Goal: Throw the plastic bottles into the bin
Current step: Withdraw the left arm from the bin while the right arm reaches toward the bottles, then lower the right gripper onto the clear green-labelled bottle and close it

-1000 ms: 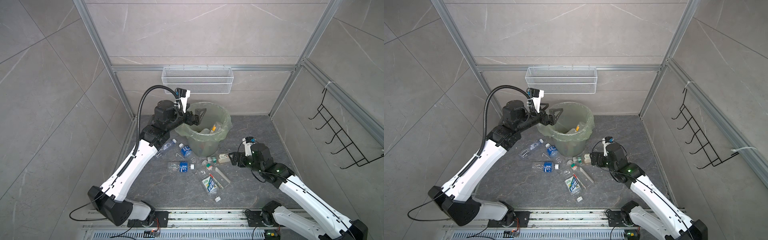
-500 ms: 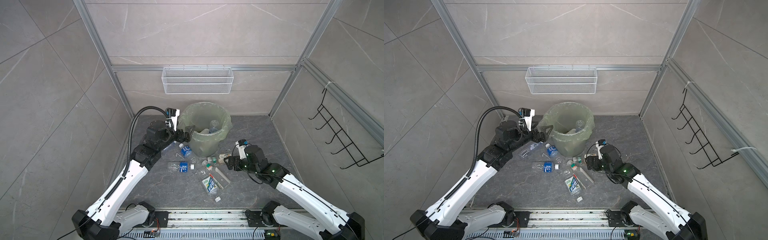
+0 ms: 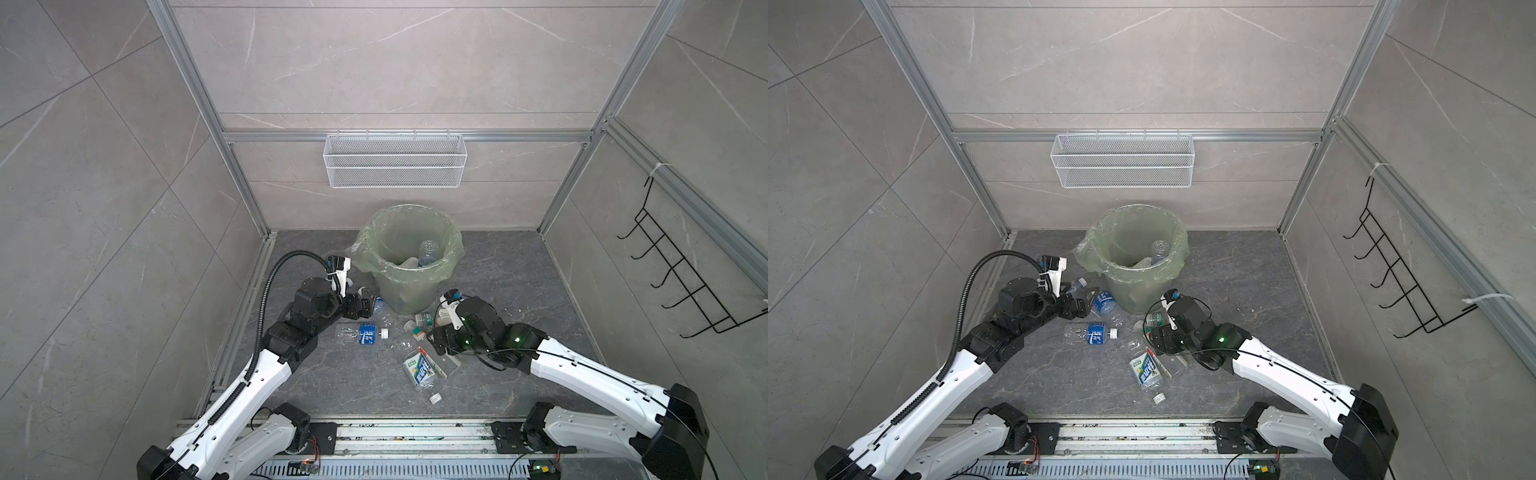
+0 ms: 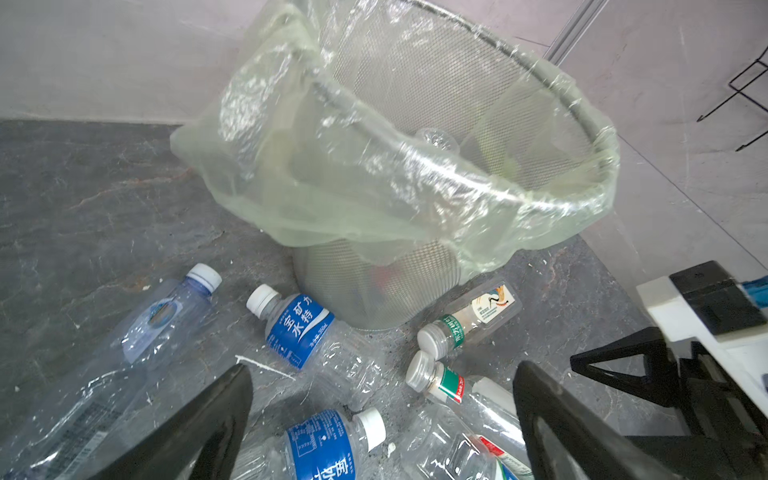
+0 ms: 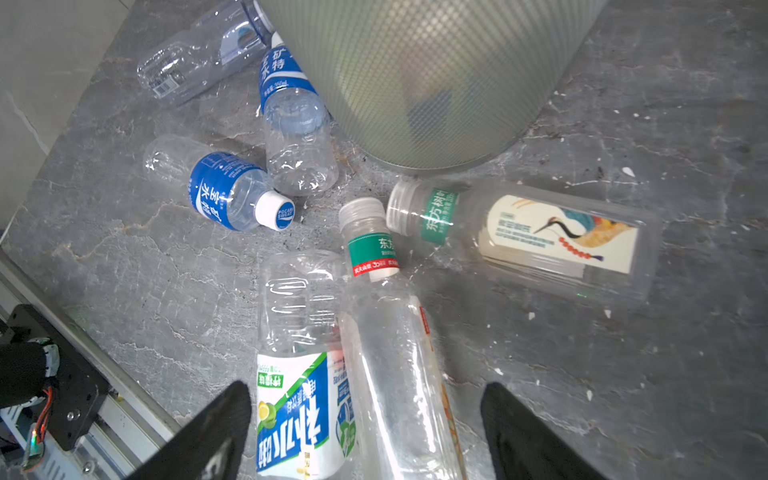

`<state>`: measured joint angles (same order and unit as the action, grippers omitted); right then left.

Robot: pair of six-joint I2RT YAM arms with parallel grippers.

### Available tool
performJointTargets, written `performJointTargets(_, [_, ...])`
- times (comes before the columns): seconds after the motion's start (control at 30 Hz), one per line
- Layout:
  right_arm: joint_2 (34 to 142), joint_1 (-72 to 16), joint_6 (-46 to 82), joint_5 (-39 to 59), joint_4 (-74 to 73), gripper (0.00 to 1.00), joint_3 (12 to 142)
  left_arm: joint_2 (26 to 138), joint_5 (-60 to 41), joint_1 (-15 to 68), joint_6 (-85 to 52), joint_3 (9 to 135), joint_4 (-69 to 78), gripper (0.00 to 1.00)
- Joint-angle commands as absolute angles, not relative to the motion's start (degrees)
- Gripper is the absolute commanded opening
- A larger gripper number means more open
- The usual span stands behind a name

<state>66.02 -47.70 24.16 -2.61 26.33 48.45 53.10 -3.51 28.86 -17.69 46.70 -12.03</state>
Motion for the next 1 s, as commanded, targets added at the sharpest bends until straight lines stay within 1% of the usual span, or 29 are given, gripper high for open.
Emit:
performJointTargets(0.0, [68.59,-50.09,23.48,-5.11,27.51,0.89,50.98,51.47,-2.76,28.48,-19.83,44.79,-10.73,1.0])
performJointTargets(0.37, [76.26,-56.62,28.15,-7.4,24.55,0.88,52.11,51.09,-1.49,27.95,-22.9,38.5,-8.88,1.0])
performJointTargets(0.97, [84.74,-63.03,32.38,-8.7,22.43,0.87,54.22,48.48,-1.32,25.62,-27.61,31.55,-7.21,1.0])
